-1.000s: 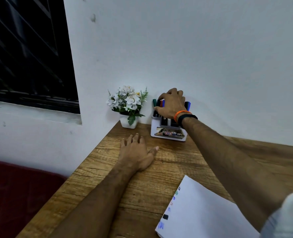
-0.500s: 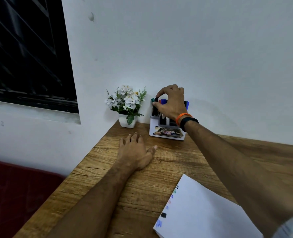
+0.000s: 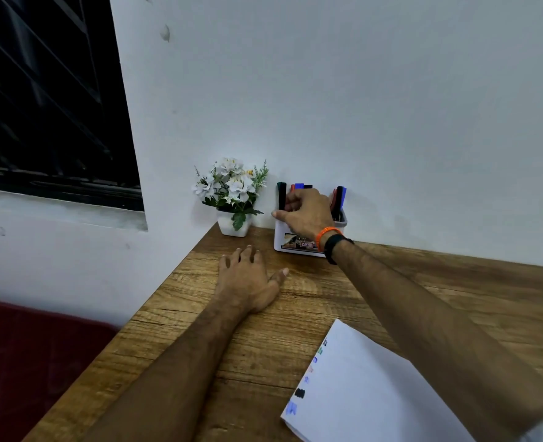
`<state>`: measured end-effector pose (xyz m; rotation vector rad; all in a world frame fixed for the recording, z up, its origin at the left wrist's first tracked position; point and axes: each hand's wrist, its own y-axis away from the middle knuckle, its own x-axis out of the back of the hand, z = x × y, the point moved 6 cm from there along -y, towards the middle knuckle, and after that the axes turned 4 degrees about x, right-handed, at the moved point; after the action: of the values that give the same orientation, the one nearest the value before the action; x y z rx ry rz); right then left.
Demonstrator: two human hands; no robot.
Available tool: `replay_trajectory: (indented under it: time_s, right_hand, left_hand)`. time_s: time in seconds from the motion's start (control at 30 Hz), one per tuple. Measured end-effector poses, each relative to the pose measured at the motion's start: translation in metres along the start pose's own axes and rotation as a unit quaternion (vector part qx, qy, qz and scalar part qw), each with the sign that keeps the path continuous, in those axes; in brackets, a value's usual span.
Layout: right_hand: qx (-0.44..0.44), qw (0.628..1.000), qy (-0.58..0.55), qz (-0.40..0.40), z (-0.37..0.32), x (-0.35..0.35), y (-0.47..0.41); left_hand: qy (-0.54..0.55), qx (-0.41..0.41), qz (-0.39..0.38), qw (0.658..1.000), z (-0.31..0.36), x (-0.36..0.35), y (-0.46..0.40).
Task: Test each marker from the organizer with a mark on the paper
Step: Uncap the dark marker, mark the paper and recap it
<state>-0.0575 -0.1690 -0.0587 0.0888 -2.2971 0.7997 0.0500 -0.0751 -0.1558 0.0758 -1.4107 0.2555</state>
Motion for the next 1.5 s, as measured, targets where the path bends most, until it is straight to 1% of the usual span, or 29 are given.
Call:
replay_trajectory:
  time_s: [0.07,0.13,0.23,0.3,0.37,0.43,0.53,0.57,0.63,0.7,0.73,0.83,0.9,0.97,1.07,1.17,1.23,1.3,1.4,1.5]
  right_hand:
    - [-0.012,1.0,-0.018,0.021,0.002,0.002,0.0]
    - [-0.023,0.995,-0.07,0.068,-0.001,0.015,0.001]
    - [-0.03,0.973,-0.184,0.138,-0.009,0.041,0.005]
    - [-0.036,0.953,-0.254,0.163,-0.014,0.057,0.012]
    - [-0.051,0.935,-0.32,0.144,-0.017,0.066,0.022]
    - [-0.068,0.92,-0.372,0.105,-0.018,0.069,0.039]
    - [-0.091,0.904,-0.415,0.042,-0.017,0.072,0.074]
    - [-0.097,0.901,-0.422,0.026,-0.016,0.074,0.088]
    - [-0.108,0.907,-0.407,0.003,-0.01,0.08,0.113]
    - [-0.117,0.917,-0.382,-0.012,-0.001,0.084,0.135]
    - [-0.12,0.922,-0.367,-0.017,0.006,0.086,0.145]
    - [-0.129,0.93,-0.34,-0.045,0.02,0.09,0.166]
    - [-0.131,0.928,-0.339,-0.076,0.022,0.092,0.174]
    - [-0.13,0.931,-0.326,-0.102,0.023,0.095,0.177]
    - [-0.122,0.935,-0.302,-0.139,0.025,0.098,0.176]
    - [-0.11,0.93,-0.311,-0.159,0.027,0.104,0.177]
    - [-0.105,0.93,-0.326,-0.135,0.031,0.11,0.175]
    - [-0.111,0.924,-0.355,-0.091,0.034,0.113,0.173]
    - [-0.15,0.9,-0.408,-0.035,0.04,0.103,0.175]
    - [-0.162,0.891,-0.422,-0.053,0.033,0.086,0.18]
  left_hand:
    - [0.002,-0.002,0.002,1.0,0.0,0.0,0.0]
    - [0.003,-0.004,0.003,1.0,0.0,0.0,0.0]
    - [0.001,-0.004,-0.001,1.0,-0.001,-0.001,0.0]
    - [0.002,-0.005,-0.003,1.0,0.0,0.0,0.0]
    - [0.008,-0.006,-0.005,1.0,0.0,0.0,-0.001]
    - [0.018,-0.005,-0.006,1.0,0.0,0.001,0.0]
    - [0.04,-0.005,0.02,0.999,0.002,0.01,0.005]
    - [0.056,-0.014,0.041,0.997,0.005,0.016,0.008]
    - [0.134,-0.053,0.081,0.986,0.017,0.03,0.015]
    - [0.223,-0.117,0.101,0.962,0.032,0.045,0.026]
    - [0.249,-0.159,0.109,0.949,0.042,0.052,0.034]
    - [0.28,-0.268,0.122,0.914,0.065,0.068,0.057]
    - [0.272,-0.32,0.12,0.899,0.076,0.072,0.069]
    - [0.249,-0.357,0.119,0.893,0.085,0.07,0.076]
    - [0.208,-0.368,0.123,0.898,0.089,0.068,0.078]
    - [0.186,-0.343,0.112,0.914,0.084,0.066,0.073]
    - [0.193,-0.322,0.096,0.922,0.08,0.063,0.068]
    - [0.22,-0.313,0.075,0.921,0.078,0.061,0.067]
    - [0.264,-0.31,0.038,0.913,0.081,0.057,0.07]
    - [0.278,-0.327,0.023,0.903,0.09,0.054,0.075]
